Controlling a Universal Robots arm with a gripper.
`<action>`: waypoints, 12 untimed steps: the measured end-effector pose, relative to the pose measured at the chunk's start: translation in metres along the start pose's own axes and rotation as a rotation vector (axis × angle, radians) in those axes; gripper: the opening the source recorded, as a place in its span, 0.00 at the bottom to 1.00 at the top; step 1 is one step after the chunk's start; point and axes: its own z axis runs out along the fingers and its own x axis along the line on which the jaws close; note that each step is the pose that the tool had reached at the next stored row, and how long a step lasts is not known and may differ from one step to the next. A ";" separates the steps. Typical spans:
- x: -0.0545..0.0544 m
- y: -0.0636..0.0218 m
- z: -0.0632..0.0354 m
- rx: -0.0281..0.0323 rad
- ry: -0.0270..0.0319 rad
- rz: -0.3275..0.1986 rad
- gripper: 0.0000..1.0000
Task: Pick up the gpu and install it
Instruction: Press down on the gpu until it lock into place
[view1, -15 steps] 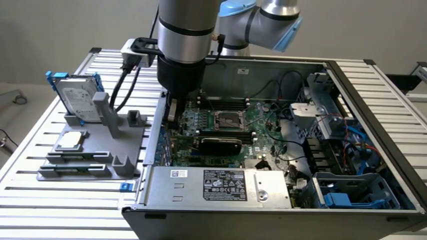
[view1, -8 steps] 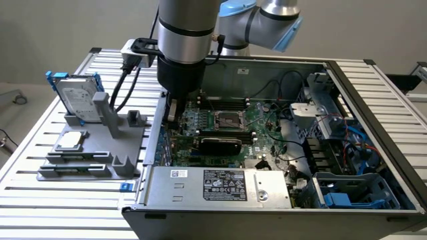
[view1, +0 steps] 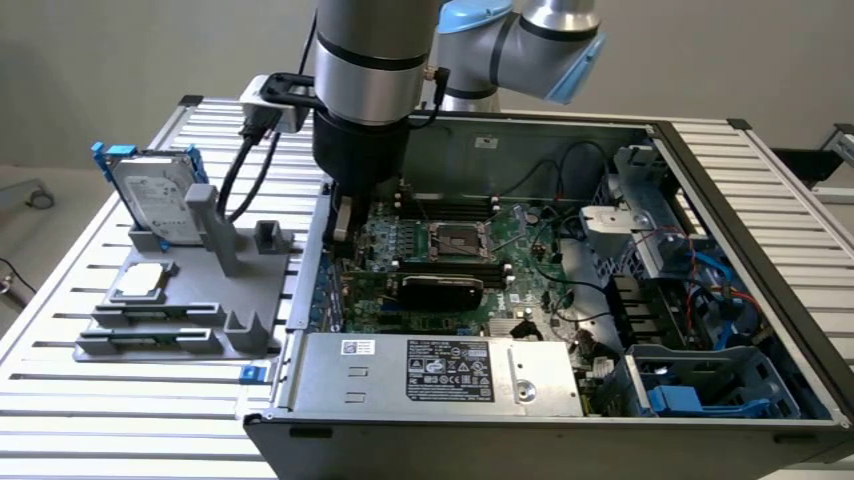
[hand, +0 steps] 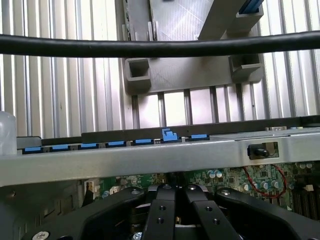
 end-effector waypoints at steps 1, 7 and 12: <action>0.000 0.0000 0.0000 -0.0003 0.0002 0.000 0.11; 0.000 -0.0002 0.0012 -0.0007 0.0005 0.000 0.11; 0.000 -0.0004 0.0022 -0.0006 0.0006 0.000 0.11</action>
